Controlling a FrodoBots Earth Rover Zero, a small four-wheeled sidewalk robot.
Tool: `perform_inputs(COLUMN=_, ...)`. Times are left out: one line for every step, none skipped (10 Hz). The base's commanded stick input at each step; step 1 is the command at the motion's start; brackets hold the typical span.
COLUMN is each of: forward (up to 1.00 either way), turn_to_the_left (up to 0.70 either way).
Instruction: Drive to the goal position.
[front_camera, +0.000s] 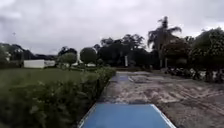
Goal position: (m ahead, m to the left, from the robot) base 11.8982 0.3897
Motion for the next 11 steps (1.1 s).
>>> perform_inputs(forward=0.5, turn_to_the_left=0.0)
perform_inputs(forward=0.5, turn_to_the_left=0.0)
perform_inputs(forward=0.5, turn_to_the_left=0.0)
perform_inputs(forward=0.5, turn_to_the_left=0.0)
perform_inputs(forward=0.5, turn_to_the_left=0.0)
perform_inputs(forward=0.5, turn_to_the_left=0.0)
perform_inputs(forward=0.5, turn_to_the_left=0.0)
perform_inputs(forward=0.5, turn_to_the_left=0.0)
perform_inputs(forward=0.5, turn_to_the_left=0.0)
perform_inputs(forward=0.5, turn_to_the_left=0.0)
perform_inputs(forward=0.5, turn_to_the_left=0.0)
